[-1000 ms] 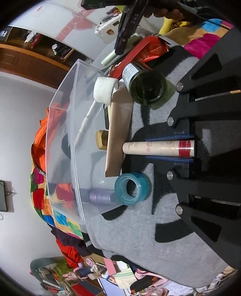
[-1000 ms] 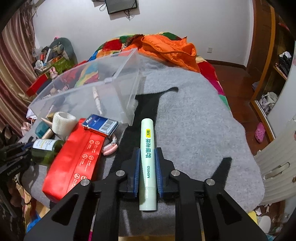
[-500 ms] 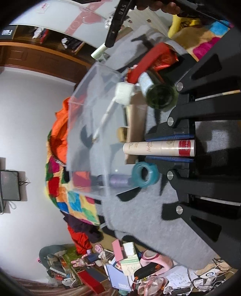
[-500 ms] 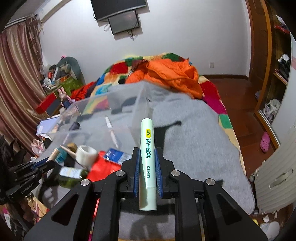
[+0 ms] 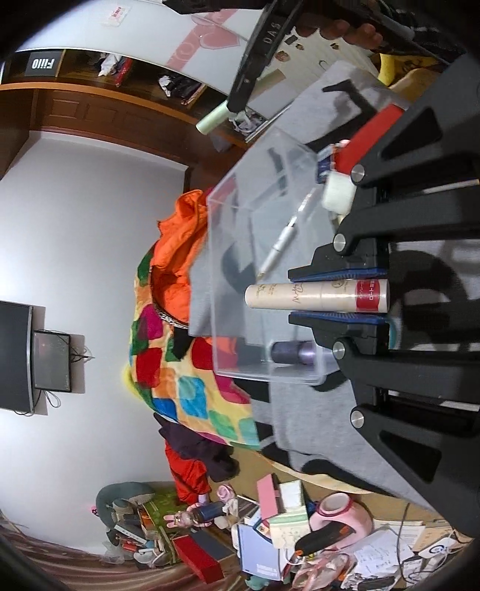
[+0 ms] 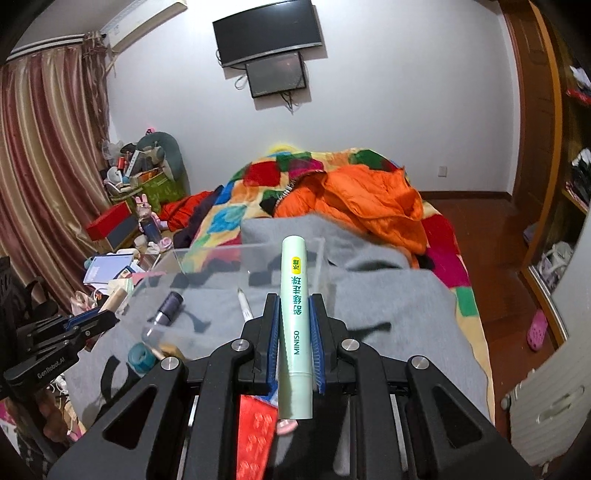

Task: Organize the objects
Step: 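Carry the beige tube with the left tool while the right tool carries the white-green tube over the box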

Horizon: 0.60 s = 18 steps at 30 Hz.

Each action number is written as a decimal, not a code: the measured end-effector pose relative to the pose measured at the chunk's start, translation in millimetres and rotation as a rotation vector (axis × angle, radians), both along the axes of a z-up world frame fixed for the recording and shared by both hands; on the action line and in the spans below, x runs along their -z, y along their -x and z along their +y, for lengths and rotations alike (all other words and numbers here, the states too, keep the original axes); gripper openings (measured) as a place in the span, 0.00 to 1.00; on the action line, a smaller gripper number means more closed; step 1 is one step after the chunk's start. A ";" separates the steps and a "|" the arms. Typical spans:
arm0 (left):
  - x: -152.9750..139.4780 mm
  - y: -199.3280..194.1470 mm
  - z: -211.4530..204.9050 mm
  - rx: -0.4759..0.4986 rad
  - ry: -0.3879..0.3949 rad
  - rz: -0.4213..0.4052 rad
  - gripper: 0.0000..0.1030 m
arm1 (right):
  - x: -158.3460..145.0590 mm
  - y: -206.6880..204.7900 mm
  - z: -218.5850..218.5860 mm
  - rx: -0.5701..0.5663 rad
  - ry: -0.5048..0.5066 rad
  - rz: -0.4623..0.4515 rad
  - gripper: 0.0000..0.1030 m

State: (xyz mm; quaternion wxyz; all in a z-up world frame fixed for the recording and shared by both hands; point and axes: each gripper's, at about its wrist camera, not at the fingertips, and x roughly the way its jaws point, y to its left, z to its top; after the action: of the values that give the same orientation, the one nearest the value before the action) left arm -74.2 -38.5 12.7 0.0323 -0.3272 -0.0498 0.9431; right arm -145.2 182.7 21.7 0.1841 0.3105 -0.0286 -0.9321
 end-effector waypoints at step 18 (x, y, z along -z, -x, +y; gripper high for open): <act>-16.4 49.0 6.3 0.029 -0.006 0.013 0.14 | 5.1 41.8 -38.3 -0.064 -0.045 0.003 0.14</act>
State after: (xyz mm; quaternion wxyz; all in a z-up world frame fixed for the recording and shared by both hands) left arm -123.2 -32.2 29.1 0.0472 -0.3216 -0.0477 0.9445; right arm -186.9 144.4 16.6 0.2069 0.3141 0.0026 -0.9266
